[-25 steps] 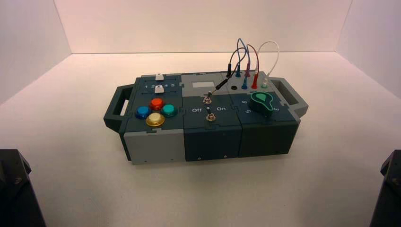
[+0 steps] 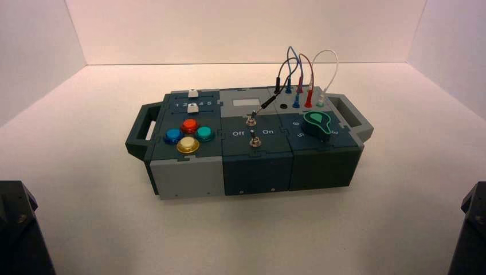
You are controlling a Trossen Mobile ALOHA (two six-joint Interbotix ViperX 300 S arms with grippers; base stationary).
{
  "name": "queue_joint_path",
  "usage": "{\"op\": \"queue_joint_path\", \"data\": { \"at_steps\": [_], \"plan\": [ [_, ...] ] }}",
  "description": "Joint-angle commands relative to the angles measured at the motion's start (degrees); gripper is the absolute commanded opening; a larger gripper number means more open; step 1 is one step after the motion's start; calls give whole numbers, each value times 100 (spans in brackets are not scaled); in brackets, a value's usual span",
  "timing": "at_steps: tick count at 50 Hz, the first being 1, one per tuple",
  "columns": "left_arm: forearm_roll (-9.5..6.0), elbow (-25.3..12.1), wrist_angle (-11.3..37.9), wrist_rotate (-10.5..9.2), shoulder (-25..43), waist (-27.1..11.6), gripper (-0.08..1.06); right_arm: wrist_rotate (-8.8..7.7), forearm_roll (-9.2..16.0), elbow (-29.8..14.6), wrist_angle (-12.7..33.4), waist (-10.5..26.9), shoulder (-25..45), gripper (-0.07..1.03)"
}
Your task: Turn the knob to position 3.
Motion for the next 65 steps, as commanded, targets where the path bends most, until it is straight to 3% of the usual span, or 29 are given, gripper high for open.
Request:
{"op": "queue_joint_path", "data": {
  "at_steps": [1, 6, 16, 24, 45, 49, 56, 65],
  "plan": [
    [-53, -229, 343, 35, 299, -132, -3, 18, 35, -105, 114, -9, 167, -2],
    [-62, -334, 773, 26, 633, -536, -3, 18, 44, -123, 272, 26, 316, -2],
    [-62, -360, 1151, 26, 1072, -1529, -3, 18, 70, -193, 466, 26, 554, -2],
    [-62, -483, 1433, 18, 1283, -2540, -3, 18, 97, -272, 606, 26, 773, -2],
    [-44, -888, 1626, 44, 2232, -3480, -3, 0, 141, -729, 1274, 35, 1072, -2],
    [-35, -1011, 1538, 53, 2760, -3876, -3, -9, 141, -826, 1354, 35, 1125, -2],
    [-35, -1187, 1468, 53, 3331, -4245, -3, -18, 167, -826, 1485, 35, 1204, -2],
    [-35, -1644, 1459, 62, 4500, -4764, -3, -53, 316, -791, 2215, 44, 1485, -2]
  ]
}}
